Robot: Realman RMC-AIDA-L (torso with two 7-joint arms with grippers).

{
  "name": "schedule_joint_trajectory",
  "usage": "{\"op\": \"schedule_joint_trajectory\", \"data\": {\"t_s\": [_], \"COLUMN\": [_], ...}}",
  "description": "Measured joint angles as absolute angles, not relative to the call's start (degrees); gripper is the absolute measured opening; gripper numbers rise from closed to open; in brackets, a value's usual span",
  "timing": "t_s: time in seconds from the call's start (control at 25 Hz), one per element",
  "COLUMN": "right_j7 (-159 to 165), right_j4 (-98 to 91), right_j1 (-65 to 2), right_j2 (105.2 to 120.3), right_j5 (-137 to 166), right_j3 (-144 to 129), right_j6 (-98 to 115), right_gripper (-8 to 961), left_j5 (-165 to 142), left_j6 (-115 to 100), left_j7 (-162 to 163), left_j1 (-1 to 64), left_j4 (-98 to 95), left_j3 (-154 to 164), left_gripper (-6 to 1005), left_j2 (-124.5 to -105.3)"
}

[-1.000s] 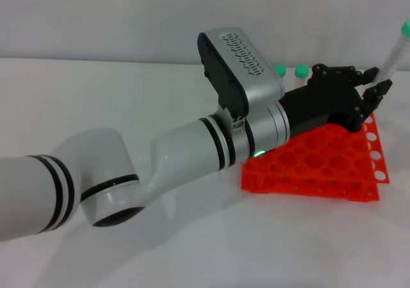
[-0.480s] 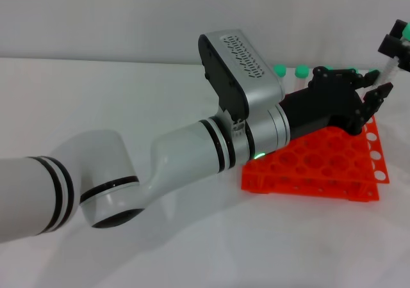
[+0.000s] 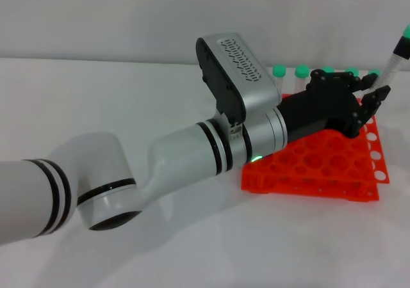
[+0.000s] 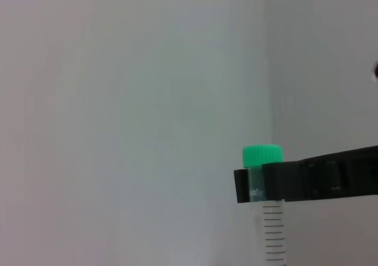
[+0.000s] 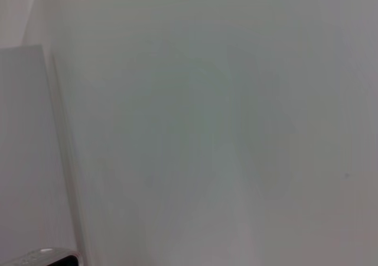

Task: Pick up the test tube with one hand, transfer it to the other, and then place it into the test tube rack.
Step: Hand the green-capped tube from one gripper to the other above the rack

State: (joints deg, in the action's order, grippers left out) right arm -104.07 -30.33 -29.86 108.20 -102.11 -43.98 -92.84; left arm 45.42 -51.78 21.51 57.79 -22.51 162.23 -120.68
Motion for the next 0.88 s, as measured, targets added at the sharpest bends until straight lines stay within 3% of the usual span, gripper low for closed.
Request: {"op": "schedule_joint_trajectory", "data": {"t_s": [0.88], "right_j7": [-104.29], "right_j4": [-30.32], "right_j1": [-29.87], "right_j2": [108.71], "right_j5": [-102.45], "right_j3": [-43.90], "right_j6": [-92.87], "right_gripper": [206], "left_j5": [45.94], "left_j6": [-48.59], "left_j7": [8.82], "left_j1": [55.08], "left_j4": [-23.52], "left_j3": [160.66], "left_gripper": [225], "left_j2": [-120.76]}}
